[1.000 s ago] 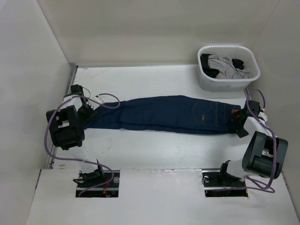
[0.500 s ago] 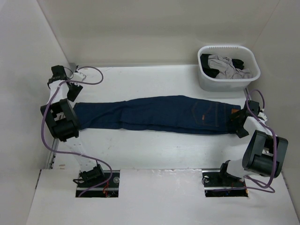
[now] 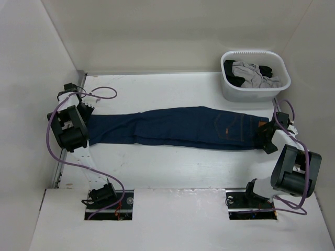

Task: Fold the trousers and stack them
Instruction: Fold the trousers

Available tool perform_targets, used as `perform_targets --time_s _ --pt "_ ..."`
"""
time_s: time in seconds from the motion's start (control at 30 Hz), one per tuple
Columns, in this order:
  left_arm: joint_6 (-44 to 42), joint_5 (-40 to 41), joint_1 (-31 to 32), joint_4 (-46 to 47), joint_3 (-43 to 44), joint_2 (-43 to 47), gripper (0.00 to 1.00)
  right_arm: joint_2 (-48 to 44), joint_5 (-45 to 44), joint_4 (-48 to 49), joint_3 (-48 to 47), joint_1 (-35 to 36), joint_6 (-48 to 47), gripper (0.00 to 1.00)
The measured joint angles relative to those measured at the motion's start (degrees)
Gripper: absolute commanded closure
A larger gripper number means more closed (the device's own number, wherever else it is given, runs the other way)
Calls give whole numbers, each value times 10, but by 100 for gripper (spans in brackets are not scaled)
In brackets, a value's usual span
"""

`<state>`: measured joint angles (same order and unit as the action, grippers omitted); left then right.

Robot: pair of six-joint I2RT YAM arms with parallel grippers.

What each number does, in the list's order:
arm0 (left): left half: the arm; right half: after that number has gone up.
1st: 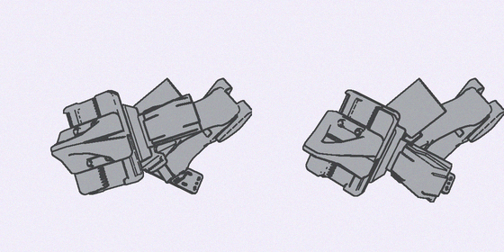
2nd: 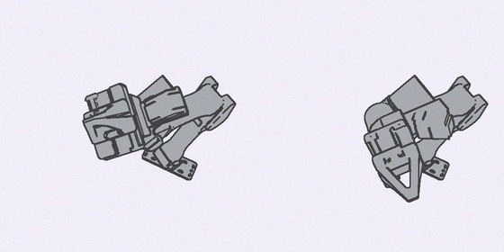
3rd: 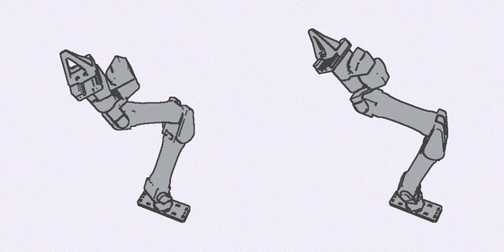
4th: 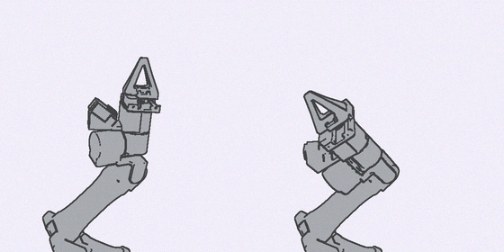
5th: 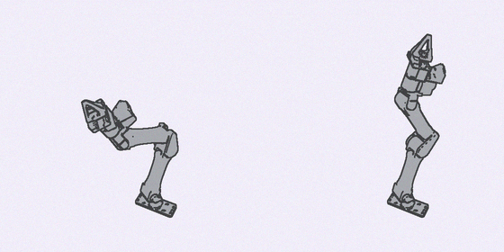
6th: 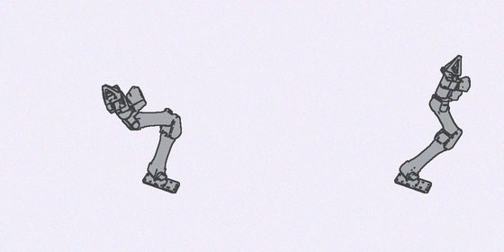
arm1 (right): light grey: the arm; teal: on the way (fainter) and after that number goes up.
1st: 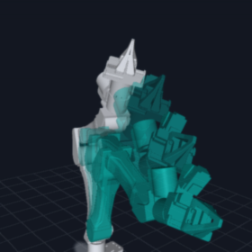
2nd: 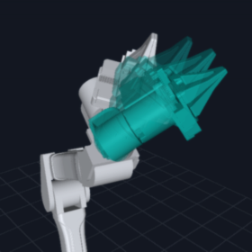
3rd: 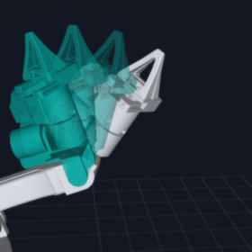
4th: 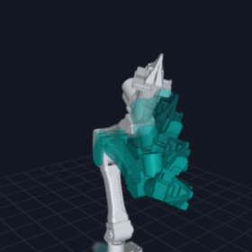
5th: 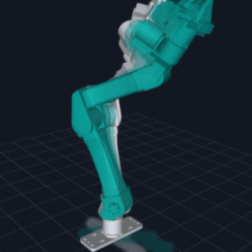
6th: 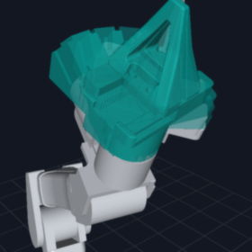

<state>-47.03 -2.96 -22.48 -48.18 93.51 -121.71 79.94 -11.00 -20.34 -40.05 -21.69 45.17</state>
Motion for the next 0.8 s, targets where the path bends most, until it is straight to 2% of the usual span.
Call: perform_targets --time_s 0.23,0.5,0.67,0.73,0.77,0.8 --pt "5 -1 4 10 0 9 97 1 -1 0 -1 0 -2 10" --pt "0 0 31 33 15 89 92 9 -4 -2 -7 5 -3 11" --pt "-13 8 49 46 27 97 90 9 -4 -2 -7 5 -3 11" --pt "-20 16 51 46 28 87 84 9 -4 -2 -7 5 -3 11" --pt "-23 22 51 47 28 79 76 9 -4 -2 -7 5 -3 11" --pt "-26 28 50 47 28 71 62 9 -4 -2 -7 5 -3 11"
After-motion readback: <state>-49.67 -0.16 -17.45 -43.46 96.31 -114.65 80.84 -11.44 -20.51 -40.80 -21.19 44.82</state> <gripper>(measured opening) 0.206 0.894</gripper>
